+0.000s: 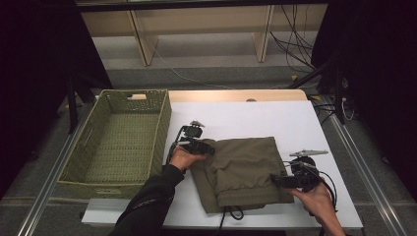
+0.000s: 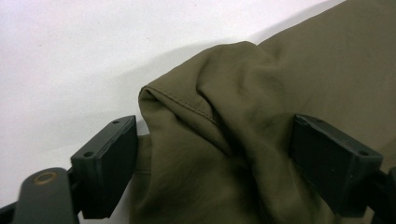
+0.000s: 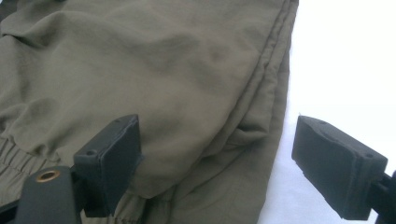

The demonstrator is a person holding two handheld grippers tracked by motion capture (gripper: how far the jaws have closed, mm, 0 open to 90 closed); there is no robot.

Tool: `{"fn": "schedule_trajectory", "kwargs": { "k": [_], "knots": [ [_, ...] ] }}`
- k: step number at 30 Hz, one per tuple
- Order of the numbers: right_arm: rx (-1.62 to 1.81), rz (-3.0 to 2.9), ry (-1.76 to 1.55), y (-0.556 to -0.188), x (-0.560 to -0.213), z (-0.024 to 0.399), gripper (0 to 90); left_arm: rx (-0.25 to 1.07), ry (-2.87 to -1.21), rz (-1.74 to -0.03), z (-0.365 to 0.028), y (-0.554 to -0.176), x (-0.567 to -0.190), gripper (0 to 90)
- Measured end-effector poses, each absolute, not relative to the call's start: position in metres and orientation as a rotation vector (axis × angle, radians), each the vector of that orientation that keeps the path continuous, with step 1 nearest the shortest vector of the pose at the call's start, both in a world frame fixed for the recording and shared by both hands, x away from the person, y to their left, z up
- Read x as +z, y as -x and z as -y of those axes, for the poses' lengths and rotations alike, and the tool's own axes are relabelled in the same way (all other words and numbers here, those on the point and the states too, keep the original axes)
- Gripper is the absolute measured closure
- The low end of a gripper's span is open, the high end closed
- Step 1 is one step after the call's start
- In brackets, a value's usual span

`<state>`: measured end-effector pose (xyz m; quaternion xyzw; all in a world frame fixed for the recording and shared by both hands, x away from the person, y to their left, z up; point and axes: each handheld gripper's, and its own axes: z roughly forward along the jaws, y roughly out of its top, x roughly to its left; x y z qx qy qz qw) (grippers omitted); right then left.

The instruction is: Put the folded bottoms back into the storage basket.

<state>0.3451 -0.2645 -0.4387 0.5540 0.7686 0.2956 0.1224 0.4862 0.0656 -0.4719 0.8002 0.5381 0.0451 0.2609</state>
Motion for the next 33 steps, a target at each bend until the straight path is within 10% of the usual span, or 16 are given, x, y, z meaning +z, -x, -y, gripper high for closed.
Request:
{"fn": "schedule_trajectory", "kwargs": {
  "k": [12, 28, 33],
  "knots": [
    [0.846, -2.234, -1.661, -0.347, -0.441, 0.266, 16.6, 0.084, -2.204, -1.325, -0.066, -0.479, -0.466, 76.9],
    [0.713, -2.303, -1.824, -0.353, -0.466, 0.263, 14.5, 0.116, -2.18, -1.285, -0.068, -0.471, -0.455, 80.4],
    [0.751, -2.314, -1.843, -0.352, -0.464, 0.261, 28.1, 0.119, -2.171, -1.284, -0.068, -0.47, -0.453, 80.4]
  ]
}}
